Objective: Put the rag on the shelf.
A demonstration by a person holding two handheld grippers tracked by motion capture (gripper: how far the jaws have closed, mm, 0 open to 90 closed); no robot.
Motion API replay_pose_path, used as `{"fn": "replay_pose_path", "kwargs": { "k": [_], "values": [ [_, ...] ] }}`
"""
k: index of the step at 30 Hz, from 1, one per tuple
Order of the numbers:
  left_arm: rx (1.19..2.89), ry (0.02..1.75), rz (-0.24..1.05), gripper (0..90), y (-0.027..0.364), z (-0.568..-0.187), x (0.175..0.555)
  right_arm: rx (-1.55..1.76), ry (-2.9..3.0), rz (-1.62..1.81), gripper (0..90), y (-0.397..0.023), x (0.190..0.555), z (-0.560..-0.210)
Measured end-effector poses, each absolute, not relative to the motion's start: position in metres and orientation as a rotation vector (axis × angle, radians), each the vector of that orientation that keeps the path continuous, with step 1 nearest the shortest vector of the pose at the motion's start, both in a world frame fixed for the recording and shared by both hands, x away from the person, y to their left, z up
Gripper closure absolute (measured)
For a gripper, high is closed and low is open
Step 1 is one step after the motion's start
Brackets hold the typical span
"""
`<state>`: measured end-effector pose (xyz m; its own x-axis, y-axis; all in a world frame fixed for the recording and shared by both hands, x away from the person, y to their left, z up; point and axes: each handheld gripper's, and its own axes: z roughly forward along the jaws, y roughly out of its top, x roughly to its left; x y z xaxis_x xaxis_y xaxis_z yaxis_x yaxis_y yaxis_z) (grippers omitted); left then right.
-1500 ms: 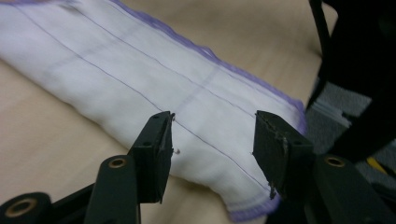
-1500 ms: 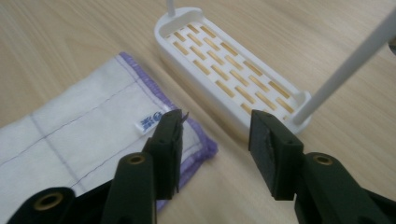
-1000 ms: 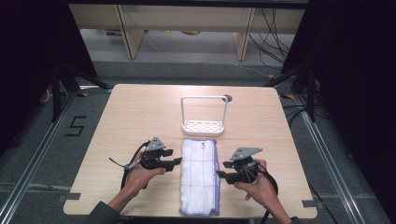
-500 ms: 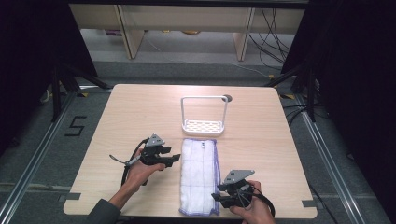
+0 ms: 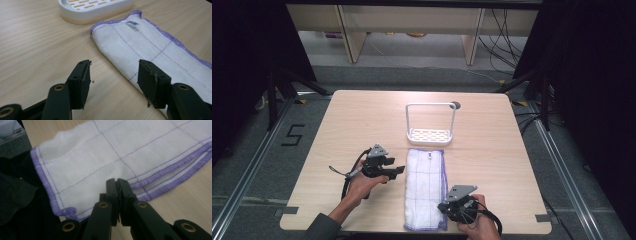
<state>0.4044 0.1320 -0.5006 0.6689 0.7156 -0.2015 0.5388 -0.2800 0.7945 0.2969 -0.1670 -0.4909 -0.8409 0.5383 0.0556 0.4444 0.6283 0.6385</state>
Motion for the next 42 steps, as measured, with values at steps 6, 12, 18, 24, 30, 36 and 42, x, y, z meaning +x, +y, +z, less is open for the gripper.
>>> {"fn": "replay_pose_path", "kwargs": {
  "k": [6,12,18,24,30,36,42],
  "values": [
    [1.946,0.991,0.242,43.4,0.133,-0.501,0.406,0.858,2.666,1.065,88.6,-0.178,0.297,-0.477],
    [1.982,0.977,0.250,43.3,0.136,-0.501,0.407,0.851,2.693,1.051,88.5,-0.180,0.299,-0.480],
    [1.958,0.998,0.250,42.2,0.132,-0.503,0.406,0.854,2.666,1.046,88.1,-0.177,0.298,-0.478],
    [1.953,0.996,0.257,42.4,0.132,-0.502,0.405,0.864,2.690,1.013,88.1,-0.181,0.298,-0.478],
    [1.962,0.989,0.254,42.4,0.131,-0.503,0.405,0.853,2.666,1.022,87.9,-0.177,0.296,-0.470],
    [1.995,0.964,0.266,42.5,0.130,-0.501,0.404,0.889,2.722,0.963,86.6,-0.182,0.299,-0.487],
    [2.002,0.962,0.270,42.6,0.131,-0.501,0.404,0.859,2.715,0.958,88.1,-0.179,0.297,-0.483]
  ]
}}
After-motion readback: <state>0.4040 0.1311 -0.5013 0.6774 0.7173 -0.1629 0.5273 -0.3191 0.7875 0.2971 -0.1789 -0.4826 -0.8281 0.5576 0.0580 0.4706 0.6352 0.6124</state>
